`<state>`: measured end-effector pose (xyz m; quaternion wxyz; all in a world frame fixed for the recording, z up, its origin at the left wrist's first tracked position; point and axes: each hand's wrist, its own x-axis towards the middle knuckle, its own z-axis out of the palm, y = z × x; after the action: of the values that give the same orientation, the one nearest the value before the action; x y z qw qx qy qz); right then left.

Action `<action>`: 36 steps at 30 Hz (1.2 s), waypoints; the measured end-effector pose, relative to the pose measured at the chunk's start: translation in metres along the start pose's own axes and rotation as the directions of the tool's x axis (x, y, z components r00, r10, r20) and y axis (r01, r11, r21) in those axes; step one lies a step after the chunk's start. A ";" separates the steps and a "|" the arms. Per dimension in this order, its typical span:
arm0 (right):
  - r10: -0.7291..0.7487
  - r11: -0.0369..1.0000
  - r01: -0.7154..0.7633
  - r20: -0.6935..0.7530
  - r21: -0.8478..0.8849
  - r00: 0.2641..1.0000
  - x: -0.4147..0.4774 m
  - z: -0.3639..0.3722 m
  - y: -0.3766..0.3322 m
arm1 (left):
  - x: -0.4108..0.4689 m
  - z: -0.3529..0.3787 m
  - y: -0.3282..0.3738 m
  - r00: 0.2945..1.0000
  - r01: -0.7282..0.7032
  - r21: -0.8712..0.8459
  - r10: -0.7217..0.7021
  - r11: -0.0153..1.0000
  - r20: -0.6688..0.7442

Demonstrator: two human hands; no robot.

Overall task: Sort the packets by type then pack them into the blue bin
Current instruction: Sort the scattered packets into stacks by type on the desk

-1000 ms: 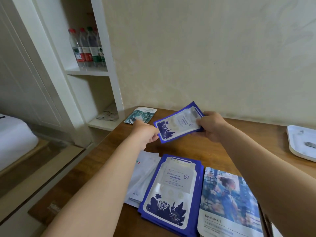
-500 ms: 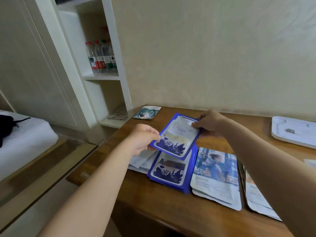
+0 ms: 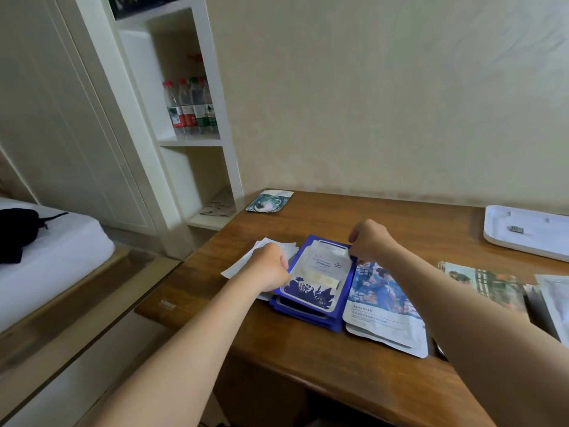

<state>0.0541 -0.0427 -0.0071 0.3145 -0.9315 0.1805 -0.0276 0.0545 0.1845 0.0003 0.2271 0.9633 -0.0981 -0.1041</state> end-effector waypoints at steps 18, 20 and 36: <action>-0.364 0.880 0.370 0.078 -0.299 0.928 -0.010 0.033 -0.047 | 0.023 -0.019 -0.061 0.982 0.174 0.141 -0.162 0.975 -0.094; -0.342 0.919 0.360 0.130 -0.159 0.931 -0.014 0.045 -0.060 | 0.023 -0.017 -0.061 0.979 0.178 0.130 -0.163 0.975 -0.120; -0.124 0.968 0.102 0.085 0.229 0.989 -0.004 0.064 -0.078 | 0.039 -0.024 -0.067 0.964 0.191 0.030 -0.181 0.981 -0.193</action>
<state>0.0857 0.0528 -0.0120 0.4239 -0.8991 0.1070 -0.0196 0.1068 0.2445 -0.0160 0.2014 0.9790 0.0123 -0.0307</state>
